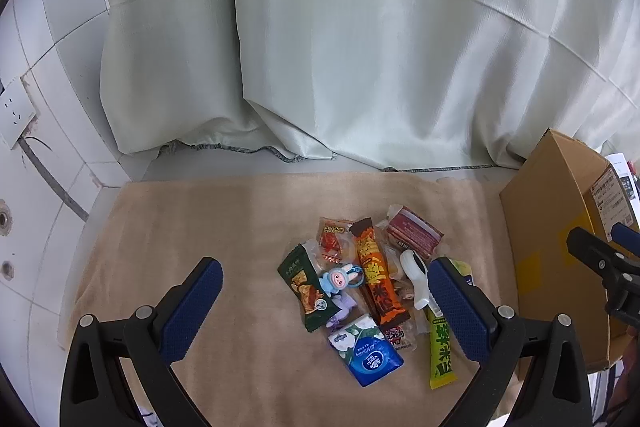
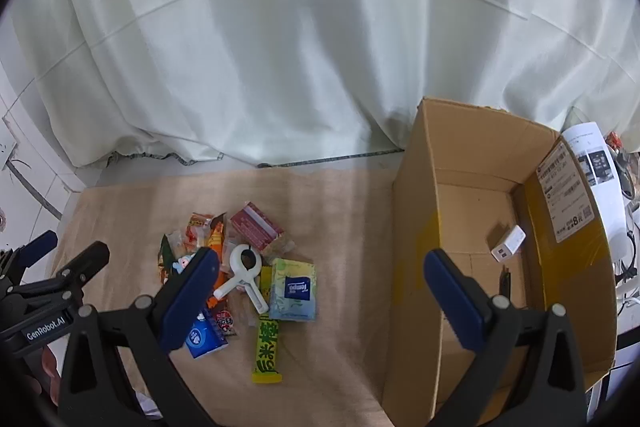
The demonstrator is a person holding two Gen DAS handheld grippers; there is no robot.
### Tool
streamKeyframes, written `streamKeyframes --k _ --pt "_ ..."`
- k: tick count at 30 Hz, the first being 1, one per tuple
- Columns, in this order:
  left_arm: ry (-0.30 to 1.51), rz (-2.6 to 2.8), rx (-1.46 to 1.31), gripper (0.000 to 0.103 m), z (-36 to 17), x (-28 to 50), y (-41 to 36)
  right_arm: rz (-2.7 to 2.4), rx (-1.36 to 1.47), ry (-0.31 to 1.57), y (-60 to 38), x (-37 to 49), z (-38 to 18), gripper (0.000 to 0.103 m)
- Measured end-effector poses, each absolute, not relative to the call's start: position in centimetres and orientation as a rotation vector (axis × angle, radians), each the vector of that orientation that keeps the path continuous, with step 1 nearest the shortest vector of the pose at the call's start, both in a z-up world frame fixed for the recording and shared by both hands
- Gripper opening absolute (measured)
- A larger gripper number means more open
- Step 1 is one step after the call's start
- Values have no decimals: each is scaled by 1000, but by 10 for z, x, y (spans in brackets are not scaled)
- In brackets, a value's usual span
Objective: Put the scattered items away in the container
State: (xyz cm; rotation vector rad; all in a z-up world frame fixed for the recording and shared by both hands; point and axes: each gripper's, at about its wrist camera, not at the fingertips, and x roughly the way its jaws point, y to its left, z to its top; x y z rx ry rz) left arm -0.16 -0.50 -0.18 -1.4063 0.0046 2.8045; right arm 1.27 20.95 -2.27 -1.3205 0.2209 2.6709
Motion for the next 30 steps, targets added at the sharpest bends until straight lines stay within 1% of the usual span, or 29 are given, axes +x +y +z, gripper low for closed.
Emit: streamKeyframes --k 25,30 --pt "-21 2775 -1434 103 -11 -8 -5 2668 -1327 219 210 10 -23 103" --pt "-60 2751 -1453 103 -18 -7 -8 2659 -1352 210 207 7 -29 103"
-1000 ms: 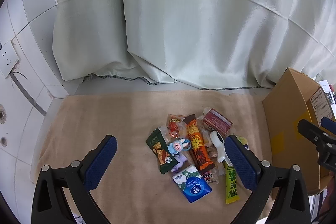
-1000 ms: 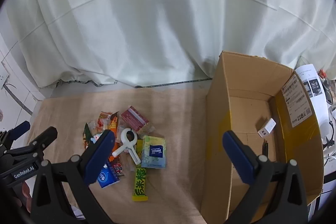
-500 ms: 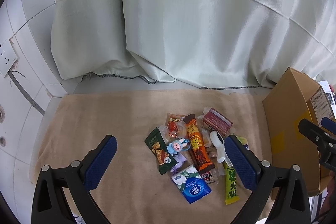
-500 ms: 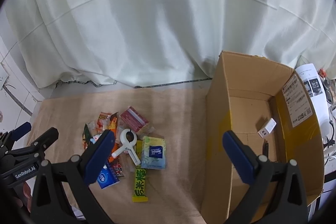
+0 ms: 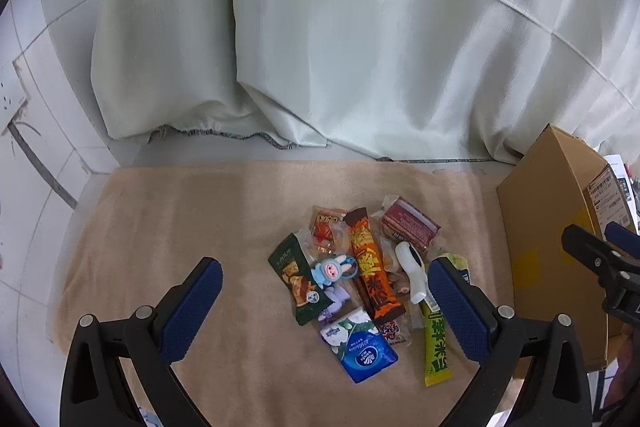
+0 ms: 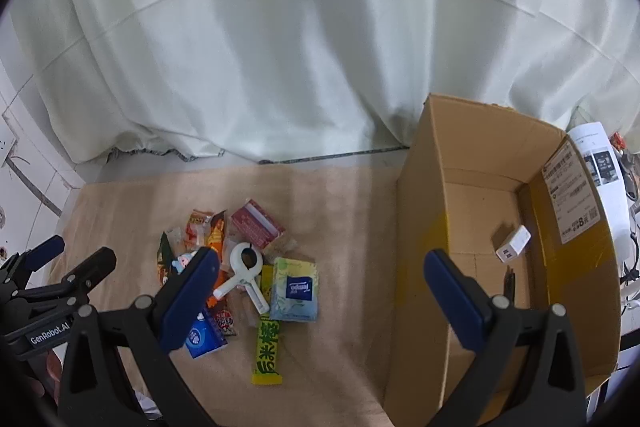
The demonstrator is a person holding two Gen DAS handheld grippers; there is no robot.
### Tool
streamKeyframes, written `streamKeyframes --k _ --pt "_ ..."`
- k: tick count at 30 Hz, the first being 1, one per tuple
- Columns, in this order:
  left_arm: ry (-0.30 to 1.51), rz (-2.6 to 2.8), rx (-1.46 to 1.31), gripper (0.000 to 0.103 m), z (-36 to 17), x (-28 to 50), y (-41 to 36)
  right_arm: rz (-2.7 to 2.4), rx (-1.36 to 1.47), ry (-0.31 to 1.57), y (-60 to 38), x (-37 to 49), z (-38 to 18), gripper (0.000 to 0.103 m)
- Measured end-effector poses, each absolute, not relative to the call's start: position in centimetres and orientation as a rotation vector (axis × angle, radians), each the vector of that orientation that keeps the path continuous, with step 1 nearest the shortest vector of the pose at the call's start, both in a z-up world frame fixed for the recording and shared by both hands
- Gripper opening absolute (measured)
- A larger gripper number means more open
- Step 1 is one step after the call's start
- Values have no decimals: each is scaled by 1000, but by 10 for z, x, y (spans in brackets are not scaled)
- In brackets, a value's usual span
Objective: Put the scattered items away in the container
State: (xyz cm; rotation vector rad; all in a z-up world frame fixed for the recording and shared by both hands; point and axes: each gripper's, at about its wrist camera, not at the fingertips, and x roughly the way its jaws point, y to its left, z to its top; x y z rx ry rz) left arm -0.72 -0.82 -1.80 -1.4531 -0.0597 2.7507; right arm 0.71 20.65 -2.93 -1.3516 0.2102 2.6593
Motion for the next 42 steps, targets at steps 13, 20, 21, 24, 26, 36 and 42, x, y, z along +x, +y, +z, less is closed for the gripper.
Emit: streamKeyframes --k 13,20,21,24,26,36,42 --pt "-60 2648 -1585 103 -69 3 -5 2642 -1504 237 193 9 -71 103" --pt "-44 2581 -1678 103 -109 8 4 2638 -1561 139 180 9 -92 103" --pt "-46 2578 -1685 103 -111 9 4 2634 -1568 140 179 8 -94 103" --pt "-50 2566 -1709 103 -124 11 9 2642 -1577 135 178 7 -101 103" --pt "-66 2557 -1722 103 -132 12 11 2631 -1598 137 177 5 -108 103" --pt "-117 2448 -1804 67 -164 1 25 2580 -1643 181 184 3 -126 102" --pt "-111 2453 -1743 64 -158 4 15 2567 -1675 230 188 -4 -138 101"
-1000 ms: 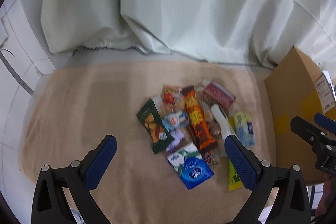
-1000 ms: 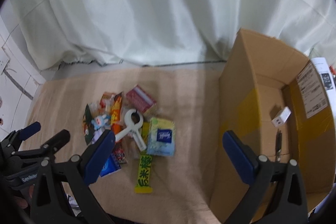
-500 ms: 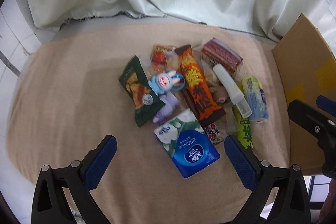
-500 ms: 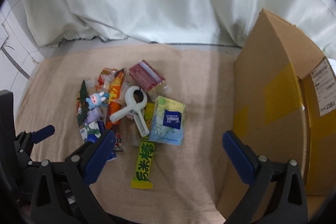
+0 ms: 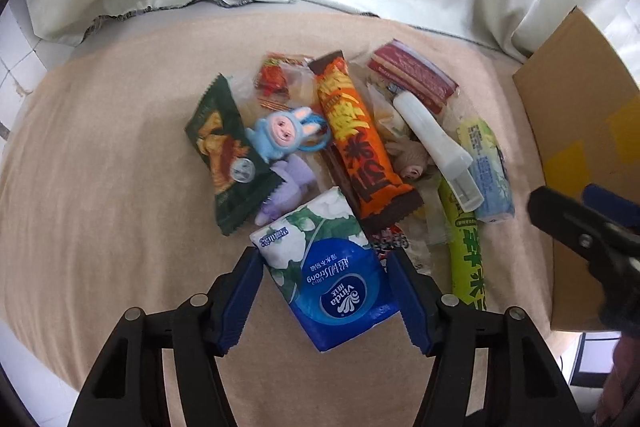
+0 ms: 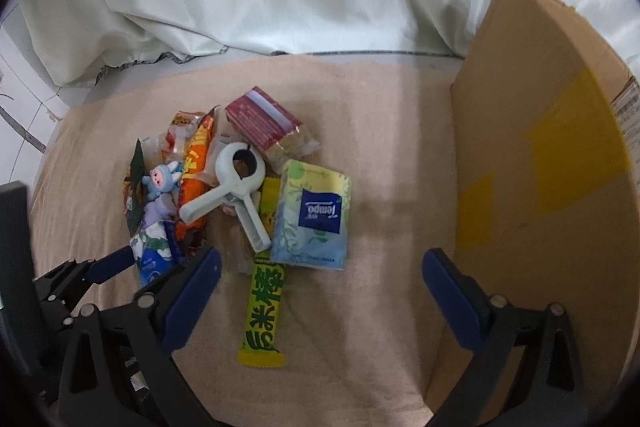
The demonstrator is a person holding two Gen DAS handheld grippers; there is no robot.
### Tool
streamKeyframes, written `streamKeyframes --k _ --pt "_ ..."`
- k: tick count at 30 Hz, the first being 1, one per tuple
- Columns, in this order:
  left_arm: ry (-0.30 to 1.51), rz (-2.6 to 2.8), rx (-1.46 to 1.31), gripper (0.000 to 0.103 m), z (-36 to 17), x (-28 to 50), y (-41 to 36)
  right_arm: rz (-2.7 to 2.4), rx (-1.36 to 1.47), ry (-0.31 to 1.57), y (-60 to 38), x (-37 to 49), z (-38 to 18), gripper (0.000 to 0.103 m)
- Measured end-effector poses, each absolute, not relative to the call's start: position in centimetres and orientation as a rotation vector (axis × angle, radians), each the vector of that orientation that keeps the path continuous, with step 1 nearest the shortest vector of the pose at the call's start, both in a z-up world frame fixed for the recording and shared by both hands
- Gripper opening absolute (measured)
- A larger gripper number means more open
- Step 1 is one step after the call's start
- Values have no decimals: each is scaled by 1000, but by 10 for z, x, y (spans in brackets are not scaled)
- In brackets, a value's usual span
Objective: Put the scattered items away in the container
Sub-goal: 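Grasp the blue Vinda tissue pack with left tool while right tool grasps green Tempo pack, then lift both tissue packs and carry them over the cardboard box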
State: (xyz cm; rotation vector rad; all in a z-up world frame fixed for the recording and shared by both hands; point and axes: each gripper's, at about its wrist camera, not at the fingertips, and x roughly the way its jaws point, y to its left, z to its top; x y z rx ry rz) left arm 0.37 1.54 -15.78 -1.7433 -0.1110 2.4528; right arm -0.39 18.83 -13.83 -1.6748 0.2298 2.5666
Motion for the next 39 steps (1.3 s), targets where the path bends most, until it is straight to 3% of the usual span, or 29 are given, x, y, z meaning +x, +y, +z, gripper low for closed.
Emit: streamKeyframes --k 5,7,10,17,19,25,33,39 --pt "-162 2461 -1748 63 -151 2 -6 2540 -1690 268 194 -14 -152 97" --pt "-194 2472 -1748 62 -149 2 -15 2530 -1708 300 198 -19 -159 87" --pt "-193 2496 -1736 62 -146 2 -25 2513 -1720 375 205 -26 -166 83" --pt "-214 2542 -1716 62 -138 -2 -37 2433 -1808 460 203 -42 -183 75" --pt "-199 2541 -1709 62 -137 -4 -34 2441 -1843 565 203 -42 -190 58" --pt "-159 2547 -1679 61 -128 -7 -25 2484 -1811 555 204 -35 -175 56" --pt "-44 2684 -1553 61 -69 -24 -12 2626 -1616 275 192 -20 -94 56" --pt "-85 2704 -1500 61 -36 -36 -7 2689 -1552 229 181 -23 -59 56"
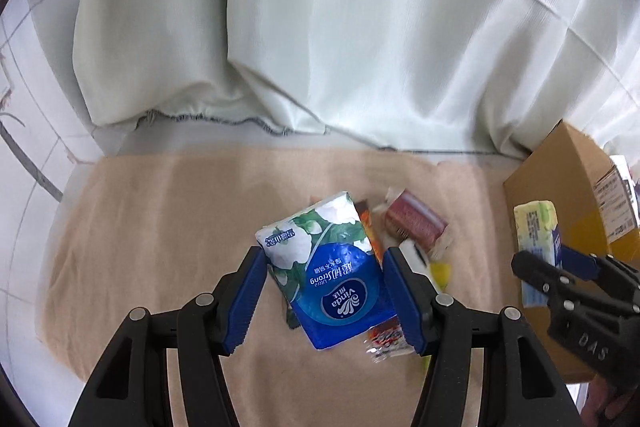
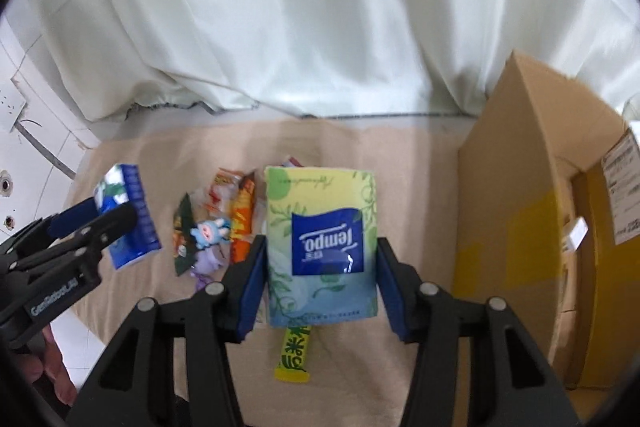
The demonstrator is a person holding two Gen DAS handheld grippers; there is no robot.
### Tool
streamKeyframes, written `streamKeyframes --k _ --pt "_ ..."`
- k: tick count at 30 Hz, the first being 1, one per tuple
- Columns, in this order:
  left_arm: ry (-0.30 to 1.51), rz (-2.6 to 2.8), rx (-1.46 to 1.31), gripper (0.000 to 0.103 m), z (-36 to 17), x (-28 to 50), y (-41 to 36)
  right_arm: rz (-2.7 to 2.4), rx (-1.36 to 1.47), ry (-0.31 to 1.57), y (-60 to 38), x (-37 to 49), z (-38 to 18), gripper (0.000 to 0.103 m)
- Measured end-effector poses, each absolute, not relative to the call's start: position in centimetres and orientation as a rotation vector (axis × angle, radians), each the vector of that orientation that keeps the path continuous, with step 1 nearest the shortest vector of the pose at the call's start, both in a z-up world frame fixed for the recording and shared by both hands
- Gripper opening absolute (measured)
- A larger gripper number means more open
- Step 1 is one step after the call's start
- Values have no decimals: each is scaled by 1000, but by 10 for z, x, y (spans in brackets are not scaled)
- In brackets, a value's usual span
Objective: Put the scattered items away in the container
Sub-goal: 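Lift both tissue packs and carry them over the cardboard box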
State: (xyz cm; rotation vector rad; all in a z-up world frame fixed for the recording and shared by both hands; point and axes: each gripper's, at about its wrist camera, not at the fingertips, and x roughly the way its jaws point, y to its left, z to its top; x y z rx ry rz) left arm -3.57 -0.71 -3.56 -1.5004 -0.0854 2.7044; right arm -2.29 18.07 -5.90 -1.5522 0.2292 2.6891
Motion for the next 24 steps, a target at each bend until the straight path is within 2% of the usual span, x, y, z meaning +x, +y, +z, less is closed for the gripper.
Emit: streamKeyframes --k 4,14,18,22,24 --pt "1 2743 -1437 61 -19 -36 2 2717 -1502 206 178 -25 -43 56" --pt "35 2778 -1362 61 1 -33 12 2741 -1459 225 183 -26 -34 56" --pt "-20 2740 -1419 61 -15 -37 10 2725 -1494 255 187 -24 -40 56" --pt "-189 2641 -1506 61 -41 -33 -6 2717 -1506 251 189 -16 -44 56" --pt "-204 2604 -1570 61 -57 -34 -12 2709 -1519 268 191 -14 -49 56"
